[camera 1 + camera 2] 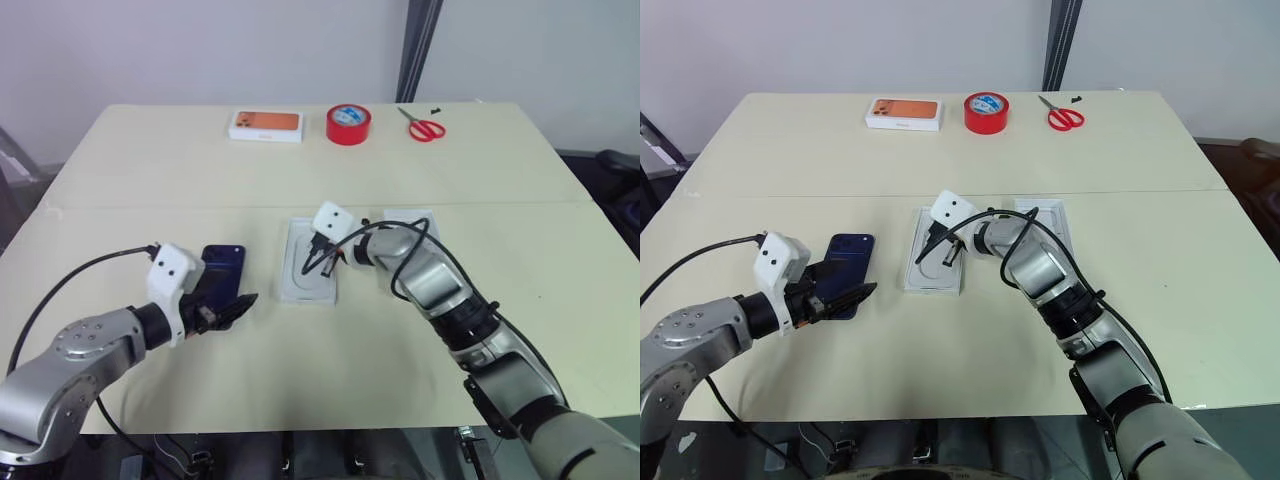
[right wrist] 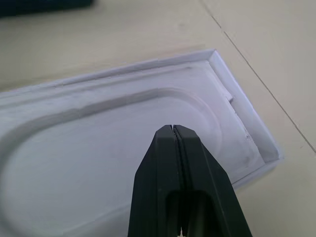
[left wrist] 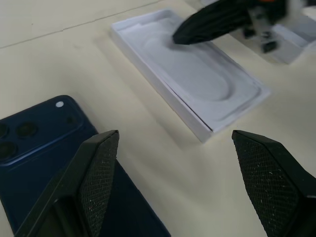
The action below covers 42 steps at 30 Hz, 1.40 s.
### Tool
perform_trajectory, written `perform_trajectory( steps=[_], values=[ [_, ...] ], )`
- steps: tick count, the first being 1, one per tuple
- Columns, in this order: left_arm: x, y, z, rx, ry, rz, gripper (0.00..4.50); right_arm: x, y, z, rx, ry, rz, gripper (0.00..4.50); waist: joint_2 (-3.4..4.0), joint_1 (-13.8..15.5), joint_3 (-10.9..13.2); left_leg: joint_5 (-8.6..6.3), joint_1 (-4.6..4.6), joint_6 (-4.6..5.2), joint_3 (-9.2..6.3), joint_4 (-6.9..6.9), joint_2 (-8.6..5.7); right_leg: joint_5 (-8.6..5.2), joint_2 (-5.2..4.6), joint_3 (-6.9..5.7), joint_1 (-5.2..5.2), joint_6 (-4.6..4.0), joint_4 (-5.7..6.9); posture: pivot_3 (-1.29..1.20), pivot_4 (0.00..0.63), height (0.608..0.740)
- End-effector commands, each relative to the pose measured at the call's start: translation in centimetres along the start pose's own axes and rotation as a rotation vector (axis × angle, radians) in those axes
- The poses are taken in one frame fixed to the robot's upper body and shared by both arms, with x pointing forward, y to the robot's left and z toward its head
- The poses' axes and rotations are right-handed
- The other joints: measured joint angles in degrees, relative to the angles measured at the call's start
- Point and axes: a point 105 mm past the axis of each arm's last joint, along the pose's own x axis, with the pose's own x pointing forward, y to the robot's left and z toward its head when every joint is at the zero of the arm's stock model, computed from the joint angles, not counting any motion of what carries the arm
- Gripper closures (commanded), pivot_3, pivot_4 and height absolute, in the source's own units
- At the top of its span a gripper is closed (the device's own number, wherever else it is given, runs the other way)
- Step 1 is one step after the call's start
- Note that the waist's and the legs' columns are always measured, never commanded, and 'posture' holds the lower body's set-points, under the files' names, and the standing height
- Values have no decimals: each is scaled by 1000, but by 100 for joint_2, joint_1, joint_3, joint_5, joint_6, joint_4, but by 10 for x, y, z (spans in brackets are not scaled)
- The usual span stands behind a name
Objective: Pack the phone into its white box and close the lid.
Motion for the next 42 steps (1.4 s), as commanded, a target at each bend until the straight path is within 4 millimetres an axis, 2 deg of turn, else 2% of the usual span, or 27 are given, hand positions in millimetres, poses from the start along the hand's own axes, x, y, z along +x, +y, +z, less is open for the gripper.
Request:
perform_trajectory(
  steps=[1,8,13,18,20,24,26,28,34,38,42],
  values=[
    [-4,-3,6,43,-38,-21,633,8,-10,15,-51,-27,-75,4486,0,-21,0,1,0,-2,0,-6,0,1,0,0,-4,1,0,0,150,725],
    [-1,-11,-2,11,-47,-28,633,18,-20,8,-102,-8,-178,4486,1,-25,0,7,1,-8,-1,-18,0,2,1,-1,-11,2,4,0,150,725],
    [1,-14,-5,-21,-50,-27,633,15,-12,12,-136,-46,-154,4486,1,-23,0,7,1,-8,-1,-18,0,2,2,-2,-10,3,5,0,150,725],
    [2,-9,-5,-40,-54,8,633,3,-2,23,-163,-124,-107,4486,2,-22,1,7,1,-7,-1,-17,0,2,2,-2,-10,4,6,0,150,725],
    [-1,-1,-6,-49,-49,48,633,-6,10,28,-168,-164,-29,4486,2,-20,1,7,2,-7,-2,-18,0,2,4,-2,-10,4,7,0,150,725],
    [-10,28,-8,-133,-48,181,633,-19,25,38,-118,-222,73,4486,1,-21,1,7,3,-6,-4,-18,1,2,5,-2,-9,4,8,0,150,725],
    [-18,48,-9,-202,-58,267,633,-20,29,41,-93,-229,92,4486,1,-21,0,7,6,-5,-5,-17,1,2,7,-3,-9,4,14,0,150,725],
    [-24,61,-10,-253,-62,329,98,-20,32,43,-92,-233,103,4500,0,-20,0,7,8,-5,-6,-17,2,2,8,-3,-8,4,16,0,150,725],
    [-33,88,-24,-449,-13,484,46,-12,60,69,-51,-268,193,4500,-3,-14,-2,8,7,-6,-7,-17,1,3,8,-5,-8,5,14,0,150,725],
    [-29,91,-27,-541,23,478,46,0,75,75,-65,-229,215,4500,-4,-20,-2,10,8,-11,-9,-16,1,3,10,-5,-10,5,20,0,150,725],
    [-19,82,-33,-667,98,392,46,15,98,80,-106,-164,280,4500,-9,-20,-6,11,7,-13,-10,-15,1,3,10,-8,-11,5,20,0,150,725]
  ],
)
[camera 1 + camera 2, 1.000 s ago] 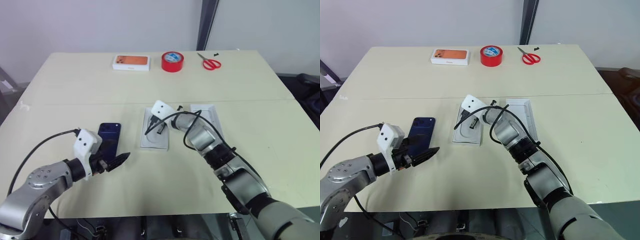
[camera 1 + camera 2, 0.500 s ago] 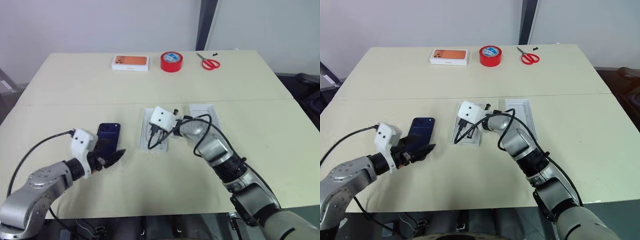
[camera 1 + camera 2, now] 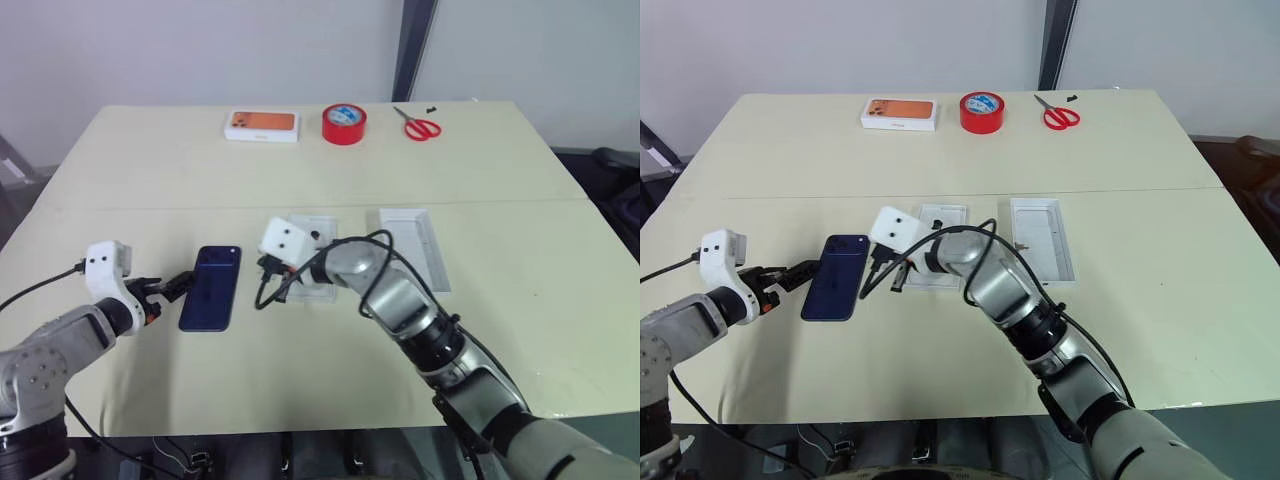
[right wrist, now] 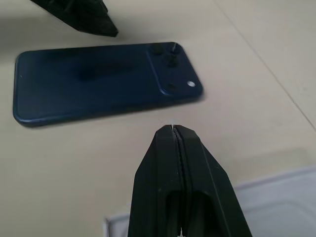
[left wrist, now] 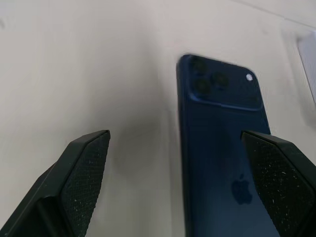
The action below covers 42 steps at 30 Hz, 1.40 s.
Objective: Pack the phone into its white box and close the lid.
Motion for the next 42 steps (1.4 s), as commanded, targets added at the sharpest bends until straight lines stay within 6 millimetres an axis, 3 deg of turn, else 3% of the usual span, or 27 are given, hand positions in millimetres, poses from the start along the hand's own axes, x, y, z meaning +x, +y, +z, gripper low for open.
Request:
perform_trajectory(
  steps=[1,8,19,22,36,39,42],
  values=[
    [0,-7,-6,-49,77,-40,46,13,14,7,-60,38,51,4500,-4,0,-2,1,0,-1,0,0,0,0,0,-1,0,0,0,0,150,725],
    [5,-29,-33,-111,239,-149,46,29,30,-2,-138,134,129,4500,-3,7,-8,17,3,-31,-1,0,-3,0,-1,-1,4,0,-1,0,150,725],
    [5,-57,-51,-123,267,-274,46,30,34,-4,-165,139,154,4500,0,11,-24,18,7,-36,-2,-1,-4,0,-4,-1,8,0,-2,0,150,725],
    [6,-63,-47,-179,233,-323,46,28,32,-5,-158,137,150,4500,2,22,-26,18,7,-36,-2,-1,-4,0,-5,-1,10,0,-3,0,150,725],
    [3,-35,-23,-314,120,-242,46,24,28,-10,-140,139,131,4500,-5,8,-30,18,7,-36,-4,-1,-5,0,-6,-2,9,0,-3,0,150,725],
    [1,-31,-20,-323,106,-226,901,23,27,-9,-144,137,124,4500,-5,-6,-29,18,7,-36,-5,-2,-5,0,-5,-2,6,0,-2,0,150,725],
    [0,-31,-19,-330,100,-223,2299,22,25,-9,-148,136,118,4500,-7,-4,-28,19,5,-37,-6,-5,-4,0,-5,-2,2,-1,-2,0,150,725]
  ],
)
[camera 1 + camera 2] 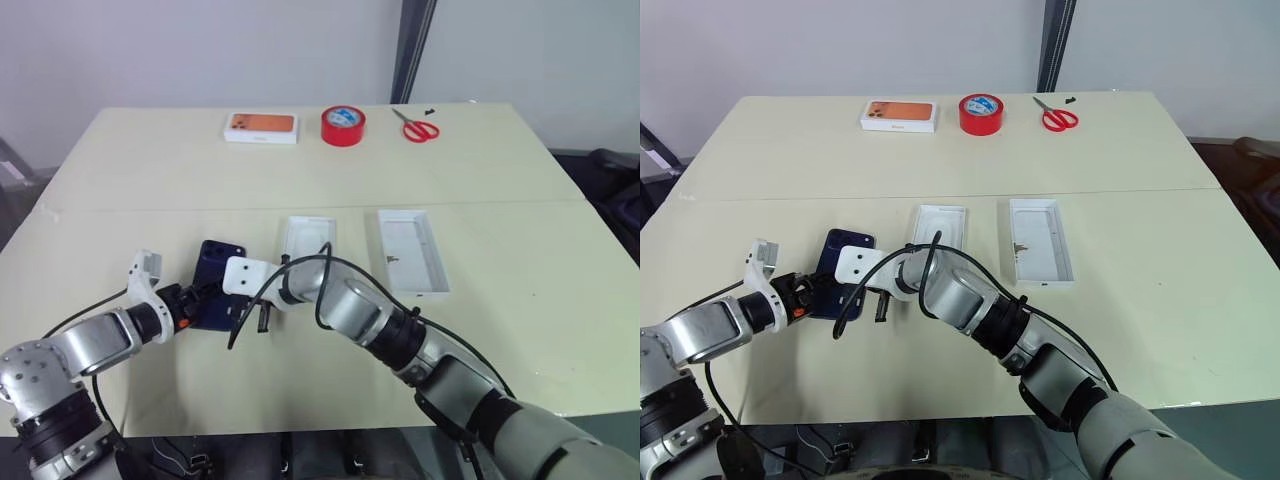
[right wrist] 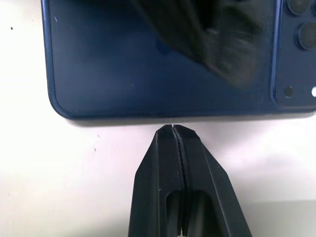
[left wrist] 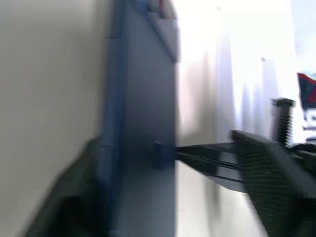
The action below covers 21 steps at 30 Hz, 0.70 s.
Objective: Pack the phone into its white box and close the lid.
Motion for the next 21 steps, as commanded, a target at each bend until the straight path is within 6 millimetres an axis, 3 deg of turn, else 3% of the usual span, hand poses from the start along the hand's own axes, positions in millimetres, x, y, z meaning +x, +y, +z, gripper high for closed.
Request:
perform_trajectory(
  steps=[1,11,14,16,20,21],
  values=[
    [-5,-3,6,4,-32,-10,2837,-7,-5,10,-22,-39,-28,4500,-2,5,1,0,-1,0,0,0,0,0,0,0,0,0,0,0,150,725],
    [-13,-4,8,-127,-119,-48,2837,-32,-18,10,2,-68,-80,4500,-4,11,2,-14,-4,24,-2,-1,0,-1,-2,0,-2,-1,-3,0,150,725],
    [-13,-6,9,-155,-133,-51,3658,-45,-23,11,23,-91,-95,4500,-3,11,3,-15,-4,24,-3,-1,0,-1,-3,0,-2,-2,-5,0,150,725],
    [-14,-9,9,-159,-131,-61,4459,-54,-27,12,42,-111,-107,4500,-2,12,3,-15,-4,25,-3,0,0,-1,-4,-1,1,-2,-7,0,150,725],
    [-15,-17,14,-168,-159,-95,4459,-71,-34,14,63,-141,-124,4500,0,5,5,-15,-3,25,-3,-5,1,-1,-3,-1,-2,-4,-8,0,150,725],
    [-17,-23,24,-188,-206,-134,4459,-81,-39,13,59,-157,-134,4500,0,10,7,-15,-4,25,-3,-5,1,-1,-3,-1,-2,-4,-9,0,150,725]
  ],
)
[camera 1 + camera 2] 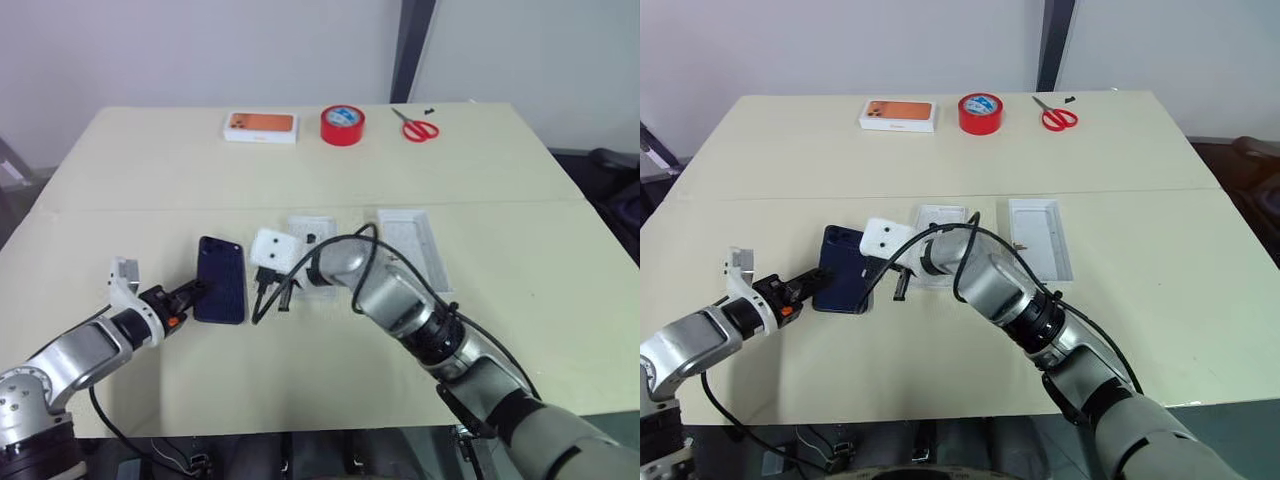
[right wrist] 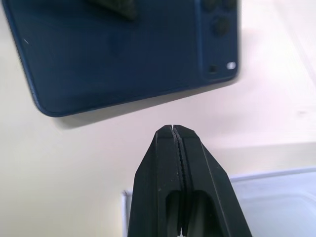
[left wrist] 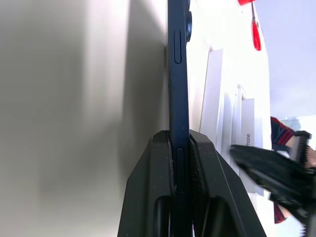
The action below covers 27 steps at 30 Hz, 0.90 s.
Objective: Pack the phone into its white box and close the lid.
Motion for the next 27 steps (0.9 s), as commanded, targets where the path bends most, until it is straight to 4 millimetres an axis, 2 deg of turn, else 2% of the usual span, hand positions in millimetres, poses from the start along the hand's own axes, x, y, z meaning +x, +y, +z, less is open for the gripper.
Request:
perform_trajectory(
  steps=[1,3,5,8,11,17,27],
  values=[
    [-5,-26,21,-27,-111,-114,4459,-27,-12,16,-18,-97,-24,4500,-1,8,4,0,-1,0,0,0,0,0,0,0,0,0,-1,0,150,725],
    [-2,-40,30,-14,-148,-161,4459,-43,-22,11,-30,-104,-41,4500,-3,37,5,0,-3,1,0,0,0,0,0,0,1,0,-4,0,150,725],
    [7,-56,30,22,-131,-195,4459,-55,-27,3,-45,-102,-49,4500,-3,65,5,-2,-3,3,0,1,0,0,-1,-3,4,-1,-9,0,150,725],
    [31,-84,18,84,-53,-260,4459,-74,-29,-11,-75,-103,-43,4500,-4,178,5,-3,-4,6,1,1,-1,0,-1,-4,10,0,-21,0,150,725],
    [60,-99,0,103,43,-295,4459,-85,-25,-27,-94,-86,-29,4500,-4,184,6,2,-9,-2,3,1,-2,1,-1,-6,19,2,-42,0,150,725],
    [95,-101,-24,107,155,-275,4459,-96,-30,-47,-89,-30,-80,4500,-5,108,10,12,-8,-14,13,2,3,2,13,3,15,4,-41,0,150,725],
    [109,-98,-45,120,248,-252,4459,-103,-39,-62,-73,23,-162,4500,-9,193,13,18,-8,-23,9,15,3,2,12,1,10,4,-13,0,150,725]
  ],
)
